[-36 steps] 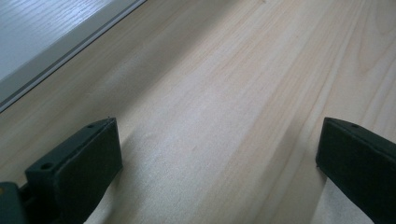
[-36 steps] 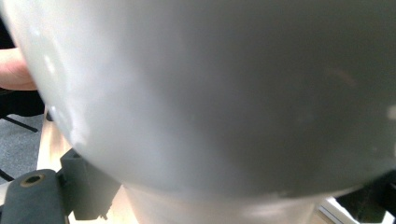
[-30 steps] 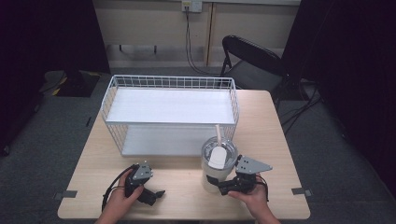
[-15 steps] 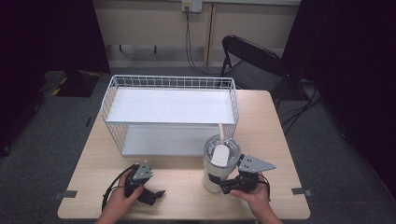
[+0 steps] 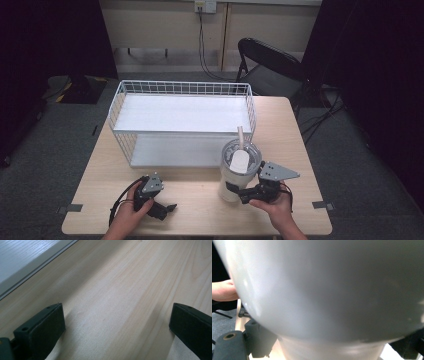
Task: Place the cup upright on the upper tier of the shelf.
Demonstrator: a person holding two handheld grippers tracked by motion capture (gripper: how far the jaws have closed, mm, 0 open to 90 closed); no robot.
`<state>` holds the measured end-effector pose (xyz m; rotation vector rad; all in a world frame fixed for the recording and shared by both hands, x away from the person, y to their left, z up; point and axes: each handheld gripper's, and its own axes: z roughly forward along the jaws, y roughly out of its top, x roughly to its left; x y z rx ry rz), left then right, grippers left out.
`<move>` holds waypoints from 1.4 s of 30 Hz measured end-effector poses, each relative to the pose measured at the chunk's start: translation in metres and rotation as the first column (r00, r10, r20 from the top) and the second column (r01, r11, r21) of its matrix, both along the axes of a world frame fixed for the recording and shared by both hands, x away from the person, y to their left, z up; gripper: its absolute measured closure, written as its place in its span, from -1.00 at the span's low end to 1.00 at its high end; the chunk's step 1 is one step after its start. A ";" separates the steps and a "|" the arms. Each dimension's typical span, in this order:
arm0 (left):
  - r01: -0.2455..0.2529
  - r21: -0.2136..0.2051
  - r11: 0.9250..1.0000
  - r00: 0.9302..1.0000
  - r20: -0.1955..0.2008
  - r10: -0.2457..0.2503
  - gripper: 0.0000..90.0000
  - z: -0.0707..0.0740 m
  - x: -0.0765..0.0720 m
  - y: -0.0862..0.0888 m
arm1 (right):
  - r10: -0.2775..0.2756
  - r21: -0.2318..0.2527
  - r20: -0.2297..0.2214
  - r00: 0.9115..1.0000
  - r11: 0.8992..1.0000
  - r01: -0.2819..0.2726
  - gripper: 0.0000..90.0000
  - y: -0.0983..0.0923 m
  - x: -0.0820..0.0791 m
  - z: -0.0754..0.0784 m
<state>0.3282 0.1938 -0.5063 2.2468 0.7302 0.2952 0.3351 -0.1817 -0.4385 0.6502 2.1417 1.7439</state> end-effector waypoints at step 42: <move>0.000 0.000 1.000 1.000 0.000 0.000 -1.00 0.000 0.000 0.000 | -0.003 0.008 -0.017 1.000 1.000 0.003 -0.77 0.006 0.016 0.072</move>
